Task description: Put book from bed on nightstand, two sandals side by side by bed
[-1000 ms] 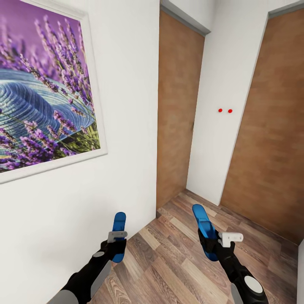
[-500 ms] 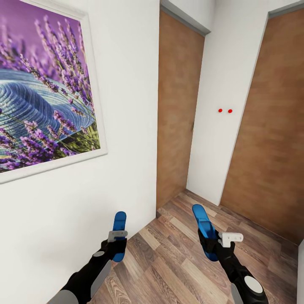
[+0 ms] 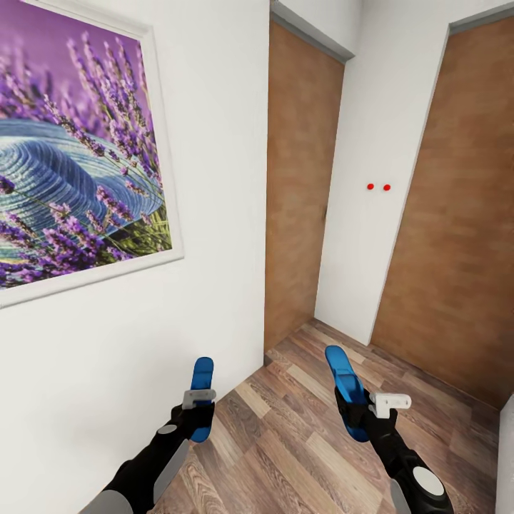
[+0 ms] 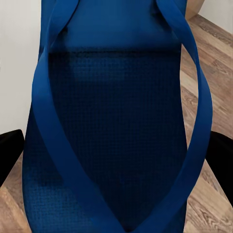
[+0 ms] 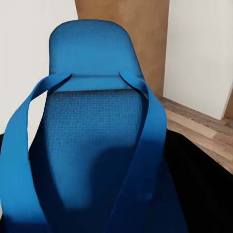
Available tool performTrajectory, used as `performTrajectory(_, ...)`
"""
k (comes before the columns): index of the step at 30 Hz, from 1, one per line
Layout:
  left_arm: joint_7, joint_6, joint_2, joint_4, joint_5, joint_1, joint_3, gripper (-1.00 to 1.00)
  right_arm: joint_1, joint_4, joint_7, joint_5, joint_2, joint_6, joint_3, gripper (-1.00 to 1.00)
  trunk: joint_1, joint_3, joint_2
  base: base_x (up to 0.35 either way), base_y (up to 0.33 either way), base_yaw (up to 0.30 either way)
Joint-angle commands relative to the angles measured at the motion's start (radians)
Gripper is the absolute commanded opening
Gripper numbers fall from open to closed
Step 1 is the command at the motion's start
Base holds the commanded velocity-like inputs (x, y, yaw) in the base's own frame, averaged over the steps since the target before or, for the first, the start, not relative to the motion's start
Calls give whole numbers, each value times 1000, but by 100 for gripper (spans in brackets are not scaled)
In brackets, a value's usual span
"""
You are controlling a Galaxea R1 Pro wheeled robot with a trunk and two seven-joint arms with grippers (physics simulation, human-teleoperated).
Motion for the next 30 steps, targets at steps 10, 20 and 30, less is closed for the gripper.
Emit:
performTrajectory(10, 15, 1, 1, -1, 9, 0, -25, -100, 0, -1, 6, -9, 0, 6, -2, -100, 0, 0, -1, -23, 0, 0)
performTrajectory(20, 19, 0, 1, 0, 9, 0, -38, -100, 0, -1, 5, -7, 0, 6, 0, -100, 0, 0, -1, -1, 0, 60)
performTrajectory(30, 19, -1, 1, 0, 9, 0, -40, -100, 0, -1, 1, -6, 0, 6, 1, -100, 0, 0, -1, -47, 0, 262)
